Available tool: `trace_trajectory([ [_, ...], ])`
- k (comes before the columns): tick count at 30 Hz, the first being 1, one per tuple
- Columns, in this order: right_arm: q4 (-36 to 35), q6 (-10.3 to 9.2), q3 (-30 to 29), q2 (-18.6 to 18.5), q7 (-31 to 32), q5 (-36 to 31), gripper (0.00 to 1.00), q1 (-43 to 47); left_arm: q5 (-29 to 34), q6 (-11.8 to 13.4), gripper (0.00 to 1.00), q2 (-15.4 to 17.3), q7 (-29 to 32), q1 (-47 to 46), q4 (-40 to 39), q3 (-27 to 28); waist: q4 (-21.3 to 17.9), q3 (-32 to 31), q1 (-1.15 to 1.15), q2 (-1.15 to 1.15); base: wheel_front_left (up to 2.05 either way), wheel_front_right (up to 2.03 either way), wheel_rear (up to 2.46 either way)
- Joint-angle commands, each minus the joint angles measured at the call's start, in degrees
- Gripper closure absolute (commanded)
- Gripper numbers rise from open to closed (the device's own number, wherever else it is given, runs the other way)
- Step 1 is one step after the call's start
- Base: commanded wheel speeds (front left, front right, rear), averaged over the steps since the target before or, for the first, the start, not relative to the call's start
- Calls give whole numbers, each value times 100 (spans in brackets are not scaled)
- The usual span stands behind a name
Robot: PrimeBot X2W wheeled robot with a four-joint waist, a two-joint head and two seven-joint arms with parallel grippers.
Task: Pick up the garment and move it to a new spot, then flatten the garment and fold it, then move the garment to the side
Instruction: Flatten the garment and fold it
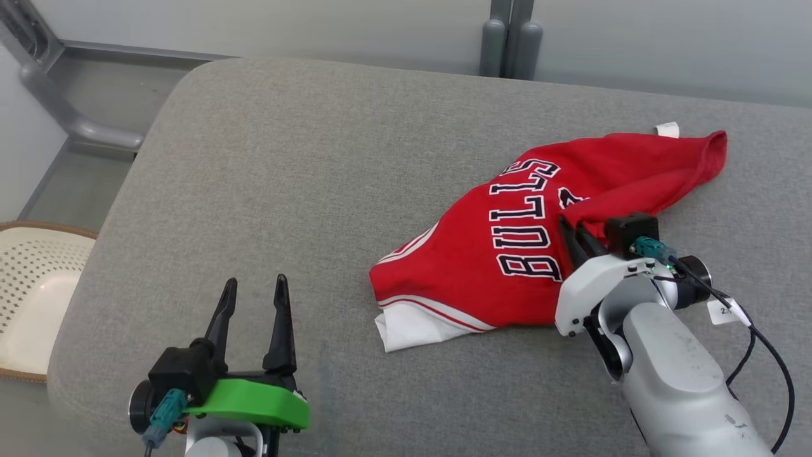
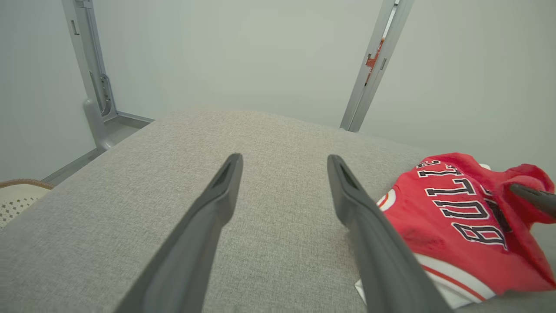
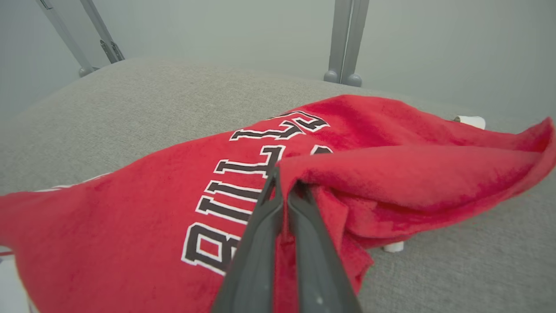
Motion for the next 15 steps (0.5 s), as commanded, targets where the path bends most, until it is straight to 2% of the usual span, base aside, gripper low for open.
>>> trace_trajectory([
  [1,194,-3,94,-13,-100,59,100,-180,-43,17,0,11,-1,-97,13,-4,201,88,0,0,0,0,0],
  [2,381,-3,197,-12,-145,92,68,-271,-45,24,0,10,-1,-97,16,-13,238,93,0,0,0,0,0],
  [3,505,-2,302,-11,-197,143,30,-338,-47,22,0,10,-1,-93,19,-15,264,92,0,0,0,0,0],
  [4,623,-2,441,-11,-255,267,0,-410,-44,28,0,10,-1,-88,23,-13,284,89,0,0,0,0,0],
  [10,791,-3,1257,-16,-534,1000,0,-506,-4,61,0,10,-1,16,34,50,205,3,0,0,0,0,0],
  [15,489,-2,1445,-17,-646,1320,0,-300,29,31,0,10,-1,126,10,77,-40,-113,0,0,0,0,0],
])
